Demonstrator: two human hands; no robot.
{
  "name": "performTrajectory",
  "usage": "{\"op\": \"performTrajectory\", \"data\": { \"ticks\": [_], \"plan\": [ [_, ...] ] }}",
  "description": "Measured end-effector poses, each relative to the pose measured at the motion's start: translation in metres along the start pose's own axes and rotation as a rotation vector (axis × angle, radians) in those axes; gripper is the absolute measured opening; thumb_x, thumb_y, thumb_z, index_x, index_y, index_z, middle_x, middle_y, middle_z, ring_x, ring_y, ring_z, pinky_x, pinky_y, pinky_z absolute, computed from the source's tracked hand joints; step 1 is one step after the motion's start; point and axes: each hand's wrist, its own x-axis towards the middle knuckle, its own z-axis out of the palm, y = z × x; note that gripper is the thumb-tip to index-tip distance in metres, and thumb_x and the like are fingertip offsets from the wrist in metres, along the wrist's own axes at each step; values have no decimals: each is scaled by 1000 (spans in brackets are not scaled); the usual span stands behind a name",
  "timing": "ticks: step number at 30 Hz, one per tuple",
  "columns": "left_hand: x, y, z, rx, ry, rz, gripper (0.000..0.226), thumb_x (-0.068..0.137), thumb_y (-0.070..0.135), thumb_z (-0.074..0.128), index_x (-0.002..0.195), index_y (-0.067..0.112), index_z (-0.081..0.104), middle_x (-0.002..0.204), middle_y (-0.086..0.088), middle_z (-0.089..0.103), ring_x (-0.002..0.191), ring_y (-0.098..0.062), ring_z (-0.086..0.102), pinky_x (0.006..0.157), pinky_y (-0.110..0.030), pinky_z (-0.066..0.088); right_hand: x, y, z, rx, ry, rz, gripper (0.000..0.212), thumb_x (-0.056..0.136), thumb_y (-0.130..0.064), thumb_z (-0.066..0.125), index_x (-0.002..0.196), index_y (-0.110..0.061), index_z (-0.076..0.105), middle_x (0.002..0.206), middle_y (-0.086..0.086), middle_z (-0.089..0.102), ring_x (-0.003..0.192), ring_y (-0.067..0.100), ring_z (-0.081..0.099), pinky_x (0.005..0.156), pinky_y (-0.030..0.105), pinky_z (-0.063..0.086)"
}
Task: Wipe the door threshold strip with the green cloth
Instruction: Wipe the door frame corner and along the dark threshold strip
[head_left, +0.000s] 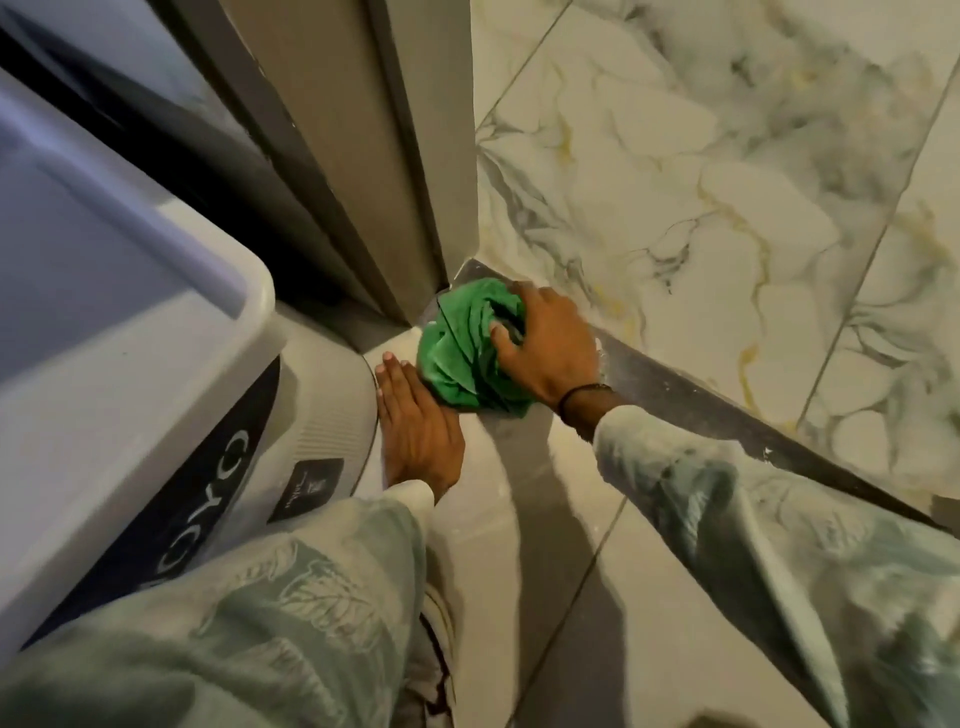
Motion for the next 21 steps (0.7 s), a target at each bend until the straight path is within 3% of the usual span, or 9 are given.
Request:
{"op": "performTrajectory", "data": {
  "ticks": [3,6,10,14,17,19,21],
  "plan": [
    [11,-8,20,127,48,53,71,99,26,8,163,3,-10,170,-34,-8,158,-52,-8,129,-60,3,7,2,42,-203,-86,-109,74,93,-43,47,155,-8,27,159,24,34,147,40,31,122,50,25],
    [12,-10,28,71,139,68,69,101,27,16,165,9,-3,172,-29,-1,160,-47,-4,131,-56,6,16,4,74,-286,-87,-83,87,93,-57,38,158,-5,15,166,26,13,155,41,8,126,53,7],
    [13,-9,34,7,236,65,68,105,32,17,163,-2,7,171,-30,8,161,-44,4,132,-55,9,46,7,85,-338,-12,-122,86,94,-64,30,157,-6,21,165,24,20,154,40,13,125,55,9],
    [13,-10,33,-31,252,32,73,106,41,16,163,-1,0,174,-22,0,162,-35,0,132,-51,9,94,9,69,-388,-42,-70,80,98,-60,27,157,-7,20,165,22,23,153,39,19,124,55,15],
    [14,-10,33,-40,264,31,73,105,40,19,163,-1,1,174,-21,1,162,-35,0,132,-51,10,68,-5,82,-330,-5,-32,89,93,-66,27,157,-4,20,164,26,21,153,42,18,125,57,12],
    [14,-9,34,-34,260,19,73,105,38,20,163,-1,2,174,-23,4,162,-35,2,132,-52,12,43,-11,95,-362,-15,-124,96,91,-72,25,157,-2,20,165,27,17,154,44,12,125,59,7],
    [15,-8,34,-34,271,23,72,105,37,22,163,-2,4,174,-23,4,162,-35,2,133,-51,8,47,-4,95,-418,-48,-192,90,95,-67,24,156,-2,22,166,25,16,154,43,11,124,59,9]
  ]
}}
